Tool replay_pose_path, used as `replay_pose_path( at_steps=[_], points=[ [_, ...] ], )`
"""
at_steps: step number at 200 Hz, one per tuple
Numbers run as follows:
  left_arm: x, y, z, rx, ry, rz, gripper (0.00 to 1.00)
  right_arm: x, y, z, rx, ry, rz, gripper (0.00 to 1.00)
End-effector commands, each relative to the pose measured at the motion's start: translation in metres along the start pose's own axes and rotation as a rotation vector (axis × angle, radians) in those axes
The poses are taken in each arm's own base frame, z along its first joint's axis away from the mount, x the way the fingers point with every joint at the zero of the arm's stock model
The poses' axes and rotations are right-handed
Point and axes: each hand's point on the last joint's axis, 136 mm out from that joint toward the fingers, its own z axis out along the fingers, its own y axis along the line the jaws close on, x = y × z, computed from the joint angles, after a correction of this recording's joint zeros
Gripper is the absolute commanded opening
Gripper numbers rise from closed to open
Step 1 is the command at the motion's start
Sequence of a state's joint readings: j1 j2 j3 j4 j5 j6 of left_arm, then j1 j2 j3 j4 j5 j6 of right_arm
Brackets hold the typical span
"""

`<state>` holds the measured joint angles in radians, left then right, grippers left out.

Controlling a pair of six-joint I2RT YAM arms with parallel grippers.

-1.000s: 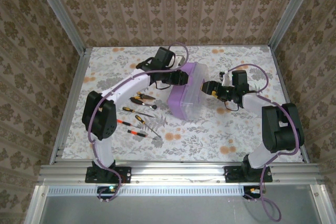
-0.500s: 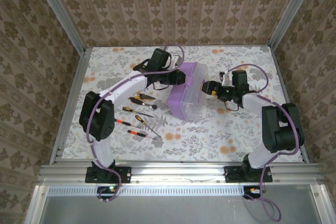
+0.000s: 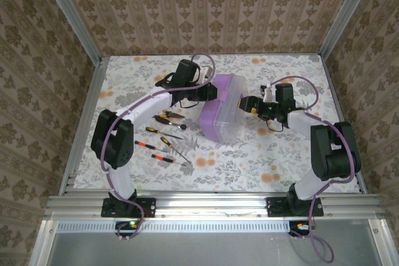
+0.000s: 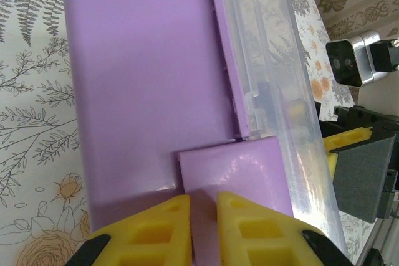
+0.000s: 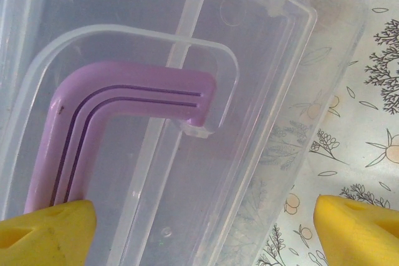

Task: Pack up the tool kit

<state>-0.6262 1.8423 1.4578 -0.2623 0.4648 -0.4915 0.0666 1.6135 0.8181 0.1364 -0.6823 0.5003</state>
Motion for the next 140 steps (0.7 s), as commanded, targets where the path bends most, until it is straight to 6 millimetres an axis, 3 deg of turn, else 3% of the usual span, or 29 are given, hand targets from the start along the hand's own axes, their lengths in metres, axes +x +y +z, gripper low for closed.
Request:
replay_pose_path(
  at_steps=[1,140],
  points=[
    [0.024,-0.018,0.003,0.078,0.074,-0.011,0.04,0.003,0.010,0.011,-0.043,0.024,-0.030,0.92],
    [0.008,-0.024,-0.015,0.146,-0.063,-0.004,0.00,0.005,0.007,0.012,-0.038,0.029,-0.026,0.92]
  ],
)
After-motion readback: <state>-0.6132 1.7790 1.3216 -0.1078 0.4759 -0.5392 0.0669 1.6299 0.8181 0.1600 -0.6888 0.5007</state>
